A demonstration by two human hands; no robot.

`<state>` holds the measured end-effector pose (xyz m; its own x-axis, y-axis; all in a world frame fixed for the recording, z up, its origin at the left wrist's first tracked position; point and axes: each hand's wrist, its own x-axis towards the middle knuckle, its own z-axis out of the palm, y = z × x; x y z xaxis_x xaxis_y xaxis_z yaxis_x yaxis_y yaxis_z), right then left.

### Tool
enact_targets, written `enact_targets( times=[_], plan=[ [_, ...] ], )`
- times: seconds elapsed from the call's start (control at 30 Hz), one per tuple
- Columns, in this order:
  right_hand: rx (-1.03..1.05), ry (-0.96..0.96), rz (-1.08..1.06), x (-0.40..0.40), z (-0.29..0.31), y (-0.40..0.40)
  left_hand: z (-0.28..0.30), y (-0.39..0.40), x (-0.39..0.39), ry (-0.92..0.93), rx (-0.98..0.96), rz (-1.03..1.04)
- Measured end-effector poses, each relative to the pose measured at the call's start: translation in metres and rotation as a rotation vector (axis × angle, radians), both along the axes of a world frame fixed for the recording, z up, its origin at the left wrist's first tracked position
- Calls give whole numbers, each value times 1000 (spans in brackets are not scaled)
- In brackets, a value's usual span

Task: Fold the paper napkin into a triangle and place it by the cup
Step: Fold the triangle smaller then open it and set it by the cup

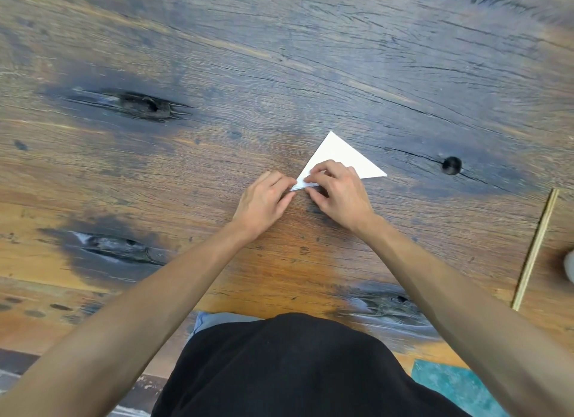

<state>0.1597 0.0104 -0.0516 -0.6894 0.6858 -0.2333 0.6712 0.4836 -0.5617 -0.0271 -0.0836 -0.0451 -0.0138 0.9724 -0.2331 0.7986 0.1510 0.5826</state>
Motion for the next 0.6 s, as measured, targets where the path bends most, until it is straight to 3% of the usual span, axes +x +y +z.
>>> enact_targets(
  times=[0.33,0.47,0.6],
  plan=[
    [87,27,-75,3,-1,3,3,6,-1,51,-23,-83],
    [193,-130,-209,2,-3,13,2,6,0,62,-17,-120],
    [212,-214,-171,3,-7,27,-1,7,0,47,-34,-121]
  ],
)
